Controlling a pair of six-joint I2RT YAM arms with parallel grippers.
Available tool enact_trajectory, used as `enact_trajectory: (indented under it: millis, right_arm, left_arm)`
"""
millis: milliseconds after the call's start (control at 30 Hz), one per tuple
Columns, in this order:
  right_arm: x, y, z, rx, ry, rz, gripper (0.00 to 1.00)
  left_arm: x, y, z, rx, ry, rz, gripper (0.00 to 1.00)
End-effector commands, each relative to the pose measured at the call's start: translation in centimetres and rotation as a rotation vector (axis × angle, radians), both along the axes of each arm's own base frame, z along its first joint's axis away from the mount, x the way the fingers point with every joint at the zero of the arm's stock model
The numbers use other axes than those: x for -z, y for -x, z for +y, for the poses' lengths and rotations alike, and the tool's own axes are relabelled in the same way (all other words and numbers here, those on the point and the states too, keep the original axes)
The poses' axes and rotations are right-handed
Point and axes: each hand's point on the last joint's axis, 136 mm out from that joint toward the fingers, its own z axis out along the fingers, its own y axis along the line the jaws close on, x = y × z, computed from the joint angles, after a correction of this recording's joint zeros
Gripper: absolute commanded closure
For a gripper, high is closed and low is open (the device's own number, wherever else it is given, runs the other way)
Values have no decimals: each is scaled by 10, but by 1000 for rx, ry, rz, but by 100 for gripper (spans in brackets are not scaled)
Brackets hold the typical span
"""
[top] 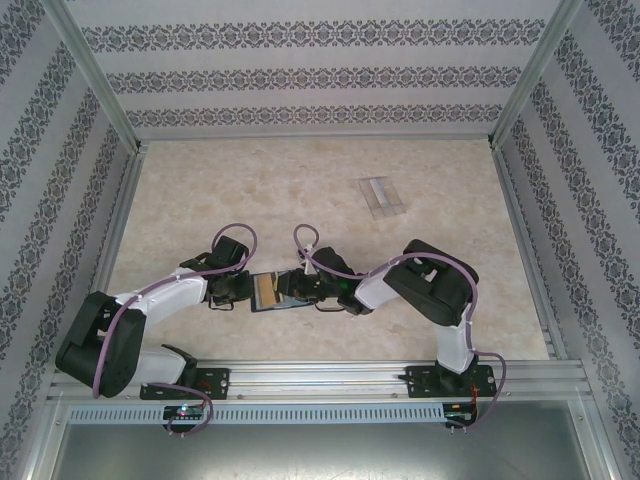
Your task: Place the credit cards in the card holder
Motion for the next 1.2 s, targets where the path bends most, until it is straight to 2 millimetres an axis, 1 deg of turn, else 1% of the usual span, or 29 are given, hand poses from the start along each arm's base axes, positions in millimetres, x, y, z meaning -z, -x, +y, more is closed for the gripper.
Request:
enact_trajectory:
  millis: [0,67,133,233,333,400,467,567,700,767,900,1000,1167]
  right_arm:
    - [3,9,-5,11,40,-1,64]
    - [-2,9,-7,20,57,-31,63]
    - [-1,11,-10,27,73,-28,64]
    - [-3,12,-9,20,67,-33,68]
    - [4,13,-14,32,91,-22,72]
    - [6,14,-17,42,97,-15,72]
    - [9,16,-21,50,117,-23,67]
    - [15,18,-29,66,162,-19,66]
    - [11,24,-29,50,194,-34,65]
    - [12,26,-30,41,235,-48,65]
    - [12,28,-34,51,261,-48,65]
    - [17,30,-41,57,310,-50,66]
    - [17,34,-44,59,329,-41,70]
  left_arm:
    - [13,1,-21,33,105,8,88]
    - [14,1,-21,34,103,12,88]
    - [13,0,-22,35,107,14,89]
    - [13,-2,-22,35,106,7,89]
    - [14,-2,-23,32,110,11,91]
    - [13,-1,-25,33,120,9,91]
    - [14,-1,-24,33,117,9,92]
    - [16,-1,-25,35,123,18,92]
    - [17,-2,-28,43,131,21,92]
    - [18,-2,-29,46,131,27,92]
    - [16,-3,-31,49,143,22,92]
    - [15,-4,-31,48,143,22,92]
    - [14,-2,-37,73,171,33,92]
